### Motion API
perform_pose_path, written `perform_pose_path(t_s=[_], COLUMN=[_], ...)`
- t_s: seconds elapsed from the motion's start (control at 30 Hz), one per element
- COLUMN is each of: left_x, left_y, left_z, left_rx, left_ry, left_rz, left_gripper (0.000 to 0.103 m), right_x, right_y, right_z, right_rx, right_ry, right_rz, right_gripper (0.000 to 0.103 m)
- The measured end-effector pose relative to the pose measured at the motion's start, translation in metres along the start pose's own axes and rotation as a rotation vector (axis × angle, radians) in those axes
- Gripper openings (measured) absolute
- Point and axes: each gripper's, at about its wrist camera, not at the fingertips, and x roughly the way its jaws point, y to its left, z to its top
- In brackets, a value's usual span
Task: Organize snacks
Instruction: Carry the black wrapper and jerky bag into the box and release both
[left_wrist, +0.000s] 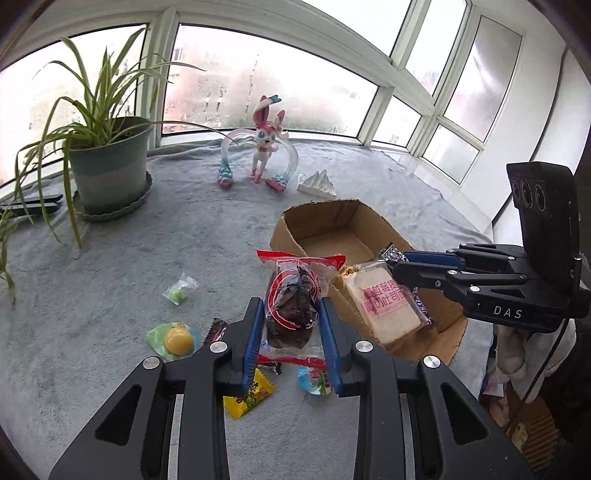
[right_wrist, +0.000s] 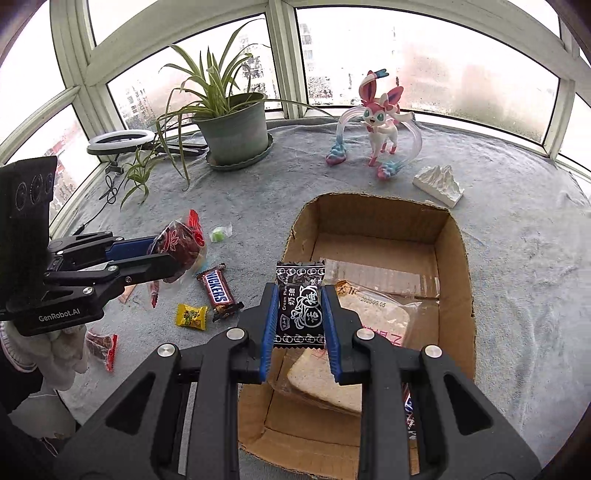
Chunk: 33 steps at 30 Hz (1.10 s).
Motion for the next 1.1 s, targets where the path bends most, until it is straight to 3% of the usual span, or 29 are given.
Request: perform_pose_path(t_s=[0.47, 0.97, 1.1], left_x=[0.066, 0.098, 0.099], left_y=[-0.041, -0.056, -0.054], left_z=[0.036, 0.043, 0.044], left_rx=[0.039, 0.076, 0.062], left_ry=[0.037, 0.088, 0.093], left_rz=[-0.032, -0.013, -0.010], left_gripper=[0.029, 0.029, 0.037], right_x=[0.023, 0.041, 0.039], right_y=[-0.078, -0.100, -0.103], right_z=[0.016, 0.016, 0.016], right_rx=[0.103, 0.148, 0.160], right_ry=[0.030, 0.056, 0.045], right_rz=[-0.070, -0.094, -0.093], right_gripper=[0.025, 0.025, 0.039])
